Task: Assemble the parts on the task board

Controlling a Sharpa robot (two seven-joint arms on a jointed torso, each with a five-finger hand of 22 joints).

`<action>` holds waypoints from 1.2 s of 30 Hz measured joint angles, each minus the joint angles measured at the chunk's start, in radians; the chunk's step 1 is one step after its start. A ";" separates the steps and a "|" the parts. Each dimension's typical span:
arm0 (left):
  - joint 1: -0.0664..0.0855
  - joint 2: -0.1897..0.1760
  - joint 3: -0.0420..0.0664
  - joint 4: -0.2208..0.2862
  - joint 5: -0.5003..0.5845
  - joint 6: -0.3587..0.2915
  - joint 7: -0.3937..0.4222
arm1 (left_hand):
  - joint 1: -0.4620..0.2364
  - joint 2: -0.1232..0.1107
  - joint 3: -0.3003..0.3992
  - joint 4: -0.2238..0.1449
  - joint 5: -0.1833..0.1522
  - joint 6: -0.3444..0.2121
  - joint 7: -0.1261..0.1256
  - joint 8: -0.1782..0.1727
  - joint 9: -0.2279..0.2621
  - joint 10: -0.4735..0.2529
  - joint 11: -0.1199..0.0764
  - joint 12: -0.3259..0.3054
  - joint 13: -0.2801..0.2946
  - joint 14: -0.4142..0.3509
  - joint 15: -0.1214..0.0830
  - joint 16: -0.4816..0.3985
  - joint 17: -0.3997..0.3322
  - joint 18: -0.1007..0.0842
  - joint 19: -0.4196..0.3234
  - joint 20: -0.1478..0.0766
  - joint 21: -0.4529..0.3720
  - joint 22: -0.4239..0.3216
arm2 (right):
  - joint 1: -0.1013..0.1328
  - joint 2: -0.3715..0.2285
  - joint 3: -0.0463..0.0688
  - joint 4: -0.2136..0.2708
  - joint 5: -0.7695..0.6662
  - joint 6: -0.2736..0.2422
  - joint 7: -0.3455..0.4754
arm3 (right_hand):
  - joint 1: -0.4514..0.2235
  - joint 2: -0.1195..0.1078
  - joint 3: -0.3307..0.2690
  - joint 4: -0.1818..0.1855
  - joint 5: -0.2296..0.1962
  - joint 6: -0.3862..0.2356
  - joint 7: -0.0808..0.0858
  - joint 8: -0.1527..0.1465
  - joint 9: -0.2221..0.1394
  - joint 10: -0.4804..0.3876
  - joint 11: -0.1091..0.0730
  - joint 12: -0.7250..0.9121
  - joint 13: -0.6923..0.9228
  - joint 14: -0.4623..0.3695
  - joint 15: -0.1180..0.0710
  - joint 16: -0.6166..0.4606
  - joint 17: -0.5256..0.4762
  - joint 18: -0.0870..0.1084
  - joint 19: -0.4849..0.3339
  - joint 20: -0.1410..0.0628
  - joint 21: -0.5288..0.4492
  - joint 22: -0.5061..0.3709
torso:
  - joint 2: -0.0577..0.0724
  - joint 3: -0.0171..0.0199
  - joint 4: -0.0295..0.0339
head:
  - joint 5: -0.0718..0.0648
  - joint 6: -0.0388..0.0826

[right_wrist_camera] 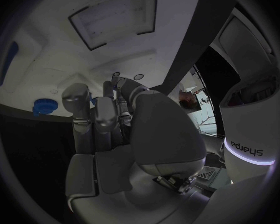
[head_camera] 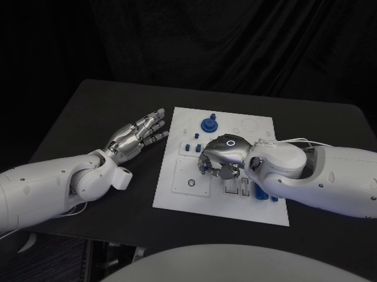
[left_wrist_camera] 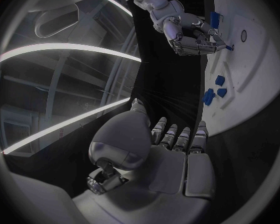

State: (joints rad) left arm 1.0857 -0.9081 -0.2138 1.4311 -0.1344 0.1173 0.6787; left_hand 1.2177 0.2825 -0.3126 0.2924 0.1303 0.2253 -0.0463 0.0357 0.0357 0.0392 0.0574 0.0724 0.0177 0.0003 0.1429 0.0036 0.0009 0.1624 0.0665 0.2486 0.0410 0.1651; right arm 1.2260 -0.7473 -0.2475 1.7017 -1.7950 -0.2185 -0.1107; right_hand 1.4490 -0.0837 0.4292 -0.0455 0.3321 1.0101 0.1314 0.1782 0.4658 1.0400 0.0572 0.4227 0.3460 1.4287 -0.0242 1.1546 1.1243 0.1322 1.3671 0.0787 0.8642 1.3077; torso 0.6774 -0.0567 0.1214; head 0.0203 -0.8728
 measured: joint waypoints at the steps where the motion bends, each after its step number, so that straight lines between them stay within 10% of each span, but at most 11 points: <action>1: 0.000 0.000 0.000 -0.001 0.000 0.000 0.000 | 0.000 0.000 0.000 0.000 0.000 0.000 0.000 0.000 0.000 0.000 0.000 0.000 0.000 0.000 0.000 0.000 0.000 0.000 0.000 0.000 0.000 0.000 | -0.001 0.000 0.000 0.000 0.000 0.000 0.000 | 0.000 0.000 0.000 0.000 0.000 -0.002 0.001 -0.001 0.000 0.000 0.000 0.000 0.000 0.000 0.000 0.000 0.000 0.000 0.000 0.000 0.000 0.000 | 0.000 0.0000 0.0000 | 0.000 0.000; 31: -0.001 0.008 0.000 -0.011 0.000 0.010 0.000 | 0.004 0.004 0.011 0.000 0.032 0.003 0.025 0.000 0.001 -0.011 -0.011 -0.008 -0.001 0.000 0.000 0.000 0.001 0.000 -0.004 0.004 0.000 -0.003 | -0.011 0.013 0.001 -0.011 -0.002 0.015 0.000 | -0.003 0.003 0.003 0.003 -0.005 -0.004 0.000 -0.007 -0.004 -0.004 0.004 -0.011 -0.006 0.000 0.000 0.000 -0.007 0.000 0.000 0.000 -0.006 0.000 | 0.000 -0.0003 0.0003 | 0.007 0.000; 36: -0.001 0.008 0.000 -0.012 0.000 0.012 0.000 | 0.004 0.004 0.011 0.000 0.037 0.003 0.025 0.000 0.001 -0.011 -0.011 -0.008 -0.001 0.000 0.000 0.000 0.001 0.000 -0.004 0.004 0.000 -0.004 | -0.011 0.015 0.001 -0.013 -0.002 0.023 -0.001 | -0.019 0.001 0.006 0.006 -0.044 -0.058 0.014 -0.048 -0.016 -0.025 0.013 -0.017 -0.003 -0.010 0.010 -0.008 -0.017 0.000 -0.007 0.007 -0.031 0.000 | 0.000 -0.0003 0.0003 | 0.005 0.000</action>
State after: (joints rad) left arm 1.0844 -0.9002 -0.2137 1.4189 -0.1341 0.1296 0.6784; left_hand 1.2219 0.2865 -0.3014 0.2924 0.1678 0.2287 -0.0211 0.0357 0.0366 0.0286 0.0468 0.0647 0.0166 0.0003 0.1429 0.0036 0.0016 0.1623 0.0630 0.2522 0.0410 0.1612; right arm 1.2147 -0.7321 -0.2468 1.6882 -1.7967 -0.1951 -0.1118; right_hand 1.4300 -0.0828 0.4348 -0.0399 0.2880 0.9518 0.1456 0.1307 0.4495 1.0146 0.0700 0.4055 0.3425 1.4189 -0.0144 1.1461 1.1074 0.1323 1.3599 0.0859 0.8336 1.3074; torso 0.6774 -0.0569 0.1217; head 0.0255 -0.8728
